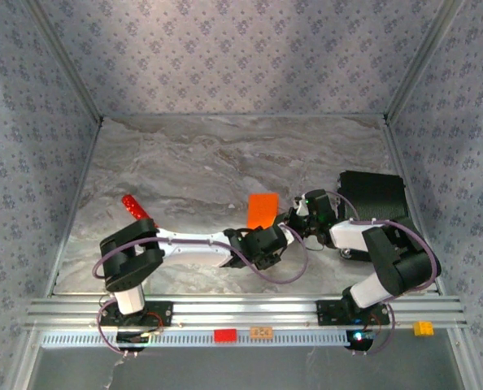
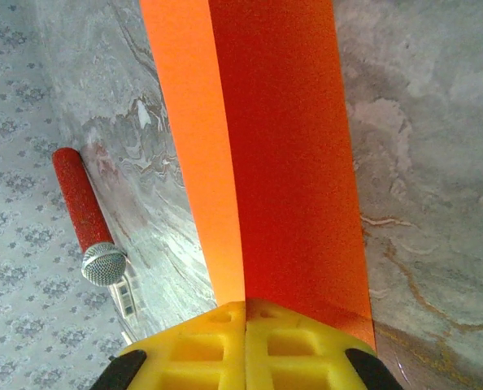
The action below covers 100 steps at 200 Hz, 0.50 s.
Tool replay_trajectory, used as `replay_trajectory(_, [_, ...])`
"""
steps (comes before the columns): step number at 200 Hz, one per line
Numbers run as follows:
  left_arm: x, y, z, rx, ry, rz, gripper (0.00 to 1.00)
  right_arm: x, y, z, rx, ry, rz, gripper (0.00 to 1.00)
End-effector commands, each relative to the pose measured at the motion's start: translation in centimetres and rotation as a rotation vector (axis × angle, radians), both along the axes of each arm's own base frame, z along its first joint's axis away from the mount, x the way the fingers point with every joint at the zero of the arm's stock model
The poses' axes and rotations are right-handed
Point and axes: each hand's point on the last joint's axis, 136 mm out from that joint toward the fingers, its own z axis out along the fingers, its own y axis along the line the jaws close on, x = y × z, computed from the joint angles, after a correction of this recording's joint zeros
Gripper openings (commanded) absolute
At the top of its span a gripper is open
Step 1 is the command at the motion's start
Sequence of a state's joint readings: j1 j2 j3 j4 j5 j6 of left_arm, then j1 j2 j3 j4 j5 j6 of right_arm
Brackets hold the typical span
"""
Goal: Fold a paper plane with a square sheet of paper (pick it up from the middle)
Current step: Fold the triangle a second time at the center of the table.
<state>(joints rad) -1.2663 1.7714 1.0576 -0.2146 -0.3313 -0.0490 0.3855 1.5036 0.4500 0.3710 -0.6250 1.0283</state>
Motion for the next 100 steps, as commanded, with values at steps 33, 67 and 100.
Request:
replay_trajectory(33, [0.0,-0.3,0.4,0.019,-0.030,-0.012,0.55,0.5,-0.1,0.7,0.011,-0.005,-0.013,0.08])
replay_trajectory(67, [-0.3,-0.5,1.0,-0.009,-0.028,-0.016,0.48,0.5,-0.3,0.5,0.007,0.001,-0.020,0.09])
replay_trajectory(100, [-0.3,-0.3,1.5,-0.035,-0.033,-0.002,0.40,0.5,-0.4,0.4,0.004,0.005,-0.025,0.09])
